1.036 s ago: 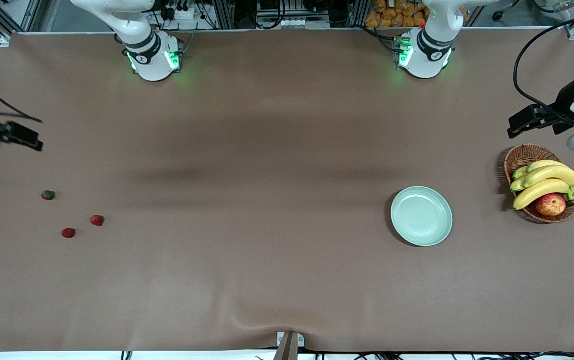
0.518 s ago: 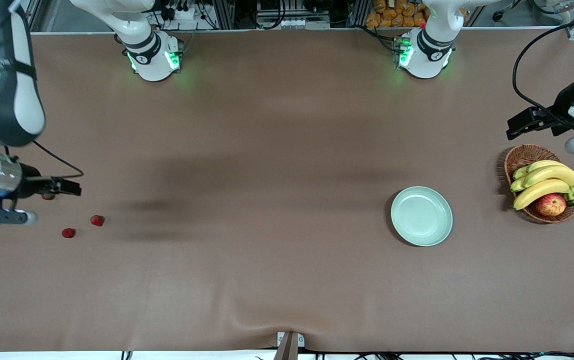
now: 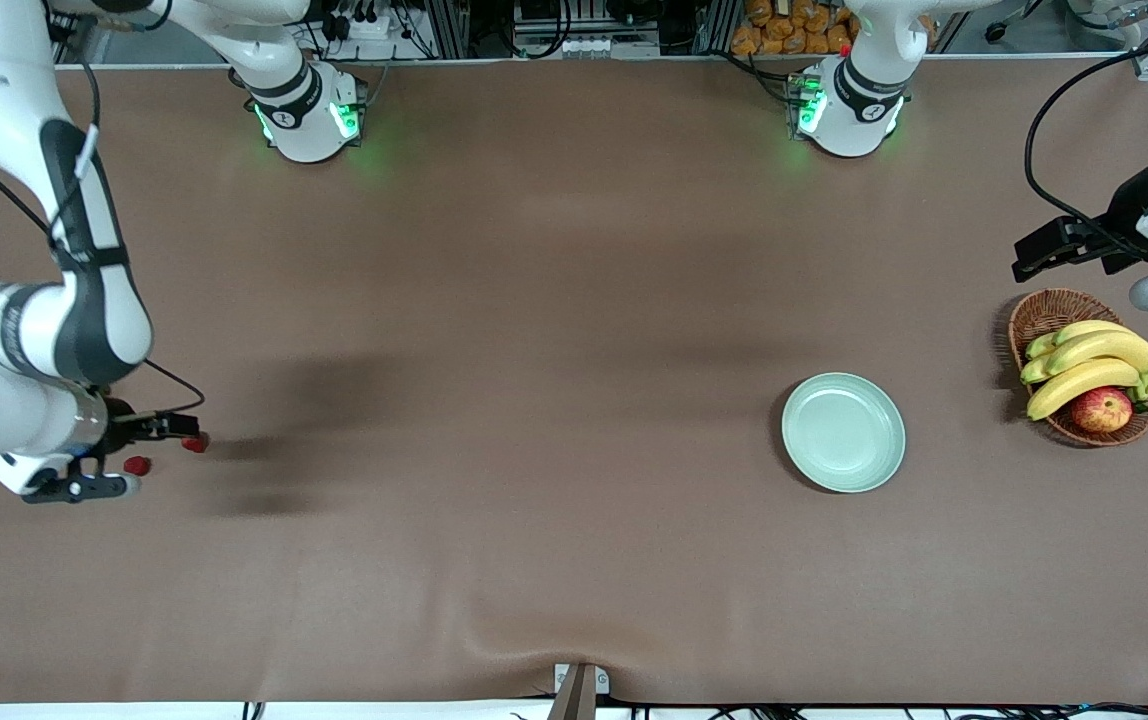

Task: Collect all strawberries into plate
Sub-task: 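Reach the right gripper down to a strawberry and grasp it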

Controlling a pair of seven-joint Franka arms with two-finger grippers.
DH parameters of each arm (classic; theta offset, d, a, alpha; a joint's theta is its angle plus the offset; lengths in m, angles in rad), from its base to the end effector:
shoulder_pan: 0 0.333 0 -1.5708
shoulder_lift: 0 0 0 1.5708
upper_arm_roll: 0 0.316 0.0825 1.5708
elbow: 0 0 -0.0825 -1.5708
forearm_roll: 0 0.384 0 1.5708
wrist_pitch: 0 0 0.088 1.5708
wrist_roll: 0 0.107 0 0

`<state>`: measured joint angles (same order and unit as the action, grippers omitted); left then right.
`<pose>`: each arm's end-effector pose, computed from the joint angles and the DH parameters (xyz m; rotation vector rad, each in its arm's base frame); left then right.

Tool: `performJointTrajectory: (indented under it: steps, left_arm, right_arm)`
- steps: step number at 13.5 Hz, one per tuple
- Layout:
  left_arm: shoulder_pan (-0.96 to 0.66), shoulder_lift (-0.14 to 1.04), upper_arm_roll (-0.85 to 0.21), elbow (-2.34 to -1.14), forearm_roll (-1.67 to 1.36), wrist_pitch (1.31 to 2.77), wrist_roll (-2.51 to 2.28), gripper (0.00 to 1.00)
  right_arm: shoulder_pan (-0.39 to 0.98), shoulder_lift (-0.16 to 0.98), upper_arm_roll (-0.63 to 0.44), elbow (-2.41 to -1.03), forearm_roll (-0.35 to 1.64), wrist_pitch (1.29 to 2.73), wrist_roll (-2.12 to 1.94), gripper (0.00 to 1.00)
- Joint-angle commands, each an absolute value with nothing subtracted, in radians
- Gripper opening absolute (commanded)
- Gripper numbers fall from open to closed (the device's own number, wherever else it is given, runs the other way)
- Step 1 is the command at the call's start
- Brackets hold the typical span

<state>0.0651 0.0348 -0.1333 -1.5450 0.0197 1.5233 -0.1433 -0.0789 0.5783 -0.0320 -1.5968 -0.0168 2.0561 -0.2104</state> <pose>0.5588 -0.0346 0.6134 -3.1173 -0.1176 0.0847 0.6754 -0.0734 0.2857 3.1181 0.1754 -0.1913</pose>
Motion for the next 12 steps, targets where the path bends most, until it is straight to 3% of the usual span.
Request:
performJointTrajectory:
  steps: [1,12]
  left_arm:
    - [0.064,0.051,-0.135,-1.526,0.011,1.532,-0.146,1.0]
    - [0.061,0.051,-0.135,-1.534,0.014,1.532,-0.147,1.0]
  right_arm:
    - [-0.1,0.641,-0.025,-1.591,-0.026,2.147,-0.32,1.0]
    - [-0.144,0.719,-0.025,-1.675,-0.028,2.194,-0.492,1.0]
